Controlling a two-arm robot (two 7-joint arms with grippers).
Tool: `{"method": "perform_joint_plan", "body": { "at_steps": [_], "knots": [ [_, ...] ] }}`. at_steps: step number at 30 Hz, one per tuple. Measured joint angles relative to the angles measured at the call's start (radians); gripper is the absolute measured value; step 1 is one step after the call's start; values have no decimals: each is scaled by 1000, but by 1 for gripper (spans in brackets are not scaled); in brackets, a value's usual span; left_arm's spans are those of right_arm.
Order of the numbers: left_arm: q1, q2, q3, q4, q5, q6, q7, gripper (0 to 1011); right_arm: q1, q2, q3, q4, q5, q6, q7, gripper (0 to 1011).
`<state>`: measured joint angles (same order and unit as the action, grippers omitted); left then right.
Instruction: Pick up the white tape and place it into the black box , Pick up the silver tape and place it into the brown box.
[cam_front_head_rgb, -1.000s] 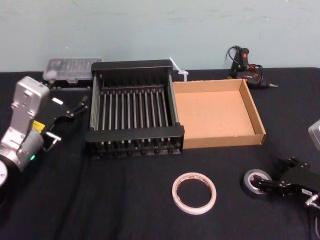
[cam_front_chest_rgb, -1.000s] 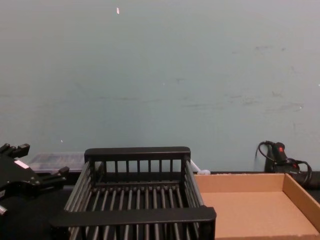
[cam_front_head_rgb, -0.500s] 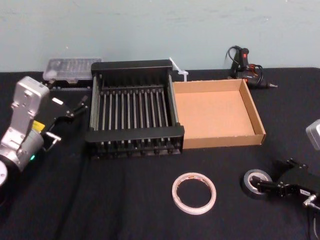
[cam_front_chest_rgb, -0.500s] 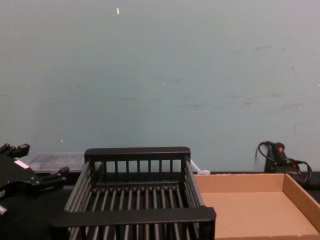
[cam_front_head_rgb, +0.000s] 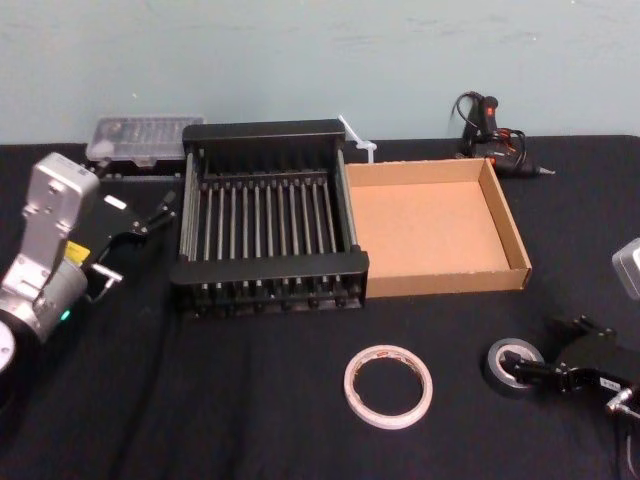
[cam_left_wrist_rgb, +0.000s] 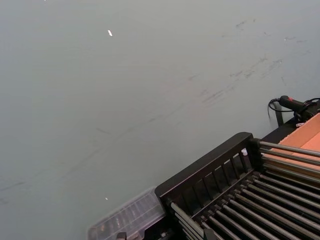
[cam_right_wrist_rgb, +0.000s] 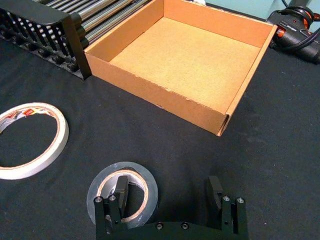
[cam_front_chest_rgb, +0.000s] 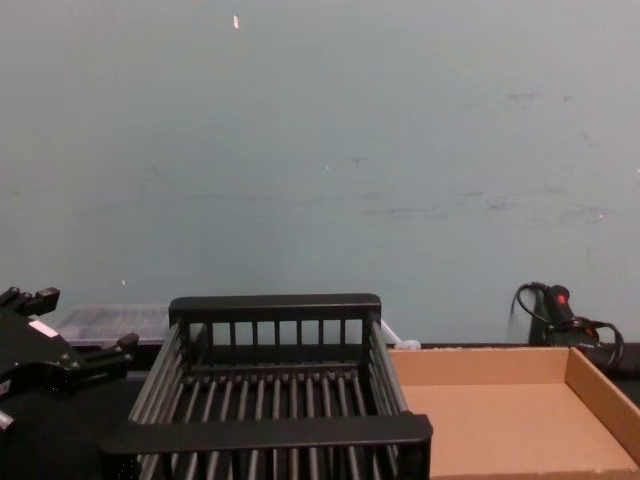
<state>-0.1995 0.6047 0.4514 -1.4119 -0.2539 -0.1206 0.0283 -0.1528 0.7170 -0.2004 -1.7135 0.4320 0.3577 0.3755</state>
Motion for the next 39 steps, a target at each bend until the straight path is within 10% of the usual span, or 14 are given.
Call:
{"method": "perform_joint_plan", "body": {
  "at_steps": [39],
  "knots": [
    [0,0,0,0,0,0,0,1001,-1,1,0,-1,0,0,-1,669]
  ]
}}
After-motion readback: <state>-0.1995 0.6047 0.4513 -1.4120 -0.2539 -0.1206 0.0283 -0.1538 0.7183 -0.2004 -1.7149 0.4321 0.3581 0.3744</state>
